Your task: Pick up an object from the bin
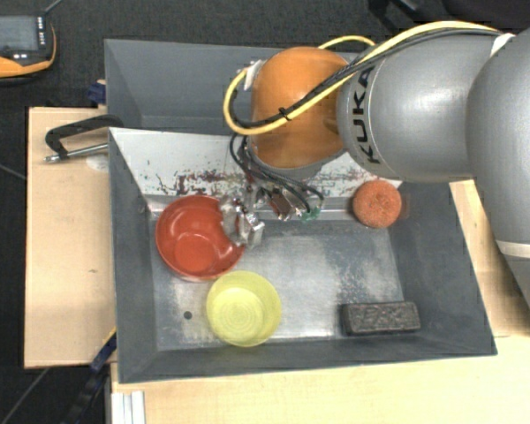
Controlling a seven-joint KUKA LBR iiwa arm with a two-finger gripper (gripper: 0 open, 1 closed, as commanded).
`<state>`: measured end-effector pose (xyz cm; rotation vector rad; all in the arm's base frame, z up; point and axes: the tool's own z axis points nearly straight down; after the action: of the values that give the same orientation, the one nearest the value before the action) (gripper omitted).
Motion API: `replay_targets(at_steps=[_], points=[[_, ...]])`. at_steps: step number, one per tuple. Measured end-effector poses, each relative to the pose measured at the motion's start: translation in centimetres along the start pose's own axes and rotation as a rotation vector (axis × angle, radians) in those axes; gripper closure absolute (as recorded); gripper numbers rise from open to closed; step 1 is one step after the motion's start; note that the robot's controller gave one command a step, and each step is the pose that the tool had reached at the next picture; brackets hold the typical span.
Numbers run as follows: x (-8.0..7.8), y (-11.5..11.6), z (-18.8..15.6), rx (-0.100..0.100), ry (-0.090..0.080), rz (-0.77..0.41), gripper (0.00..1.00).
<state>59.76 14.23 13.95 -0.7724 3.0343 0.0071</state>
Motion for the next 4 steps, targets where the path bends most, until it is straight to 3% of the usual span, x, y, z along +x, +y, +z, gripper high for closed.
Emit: replay_targets(at_steps=[1, 2, 3, 4], points=[[0.6, -0.7, -16.1, 0.005, -0.015, -0.293, 1.00], [3.7, -6.6, -15.4, 0.009, -0.018, -0.356, 1.00], [8.0, -9.7, -4.2, 0.008, -0.013, -0.609, 1.00], [3.9, -6.1, -2.7, 0.007, -0.022, -0.601, 1.00]])
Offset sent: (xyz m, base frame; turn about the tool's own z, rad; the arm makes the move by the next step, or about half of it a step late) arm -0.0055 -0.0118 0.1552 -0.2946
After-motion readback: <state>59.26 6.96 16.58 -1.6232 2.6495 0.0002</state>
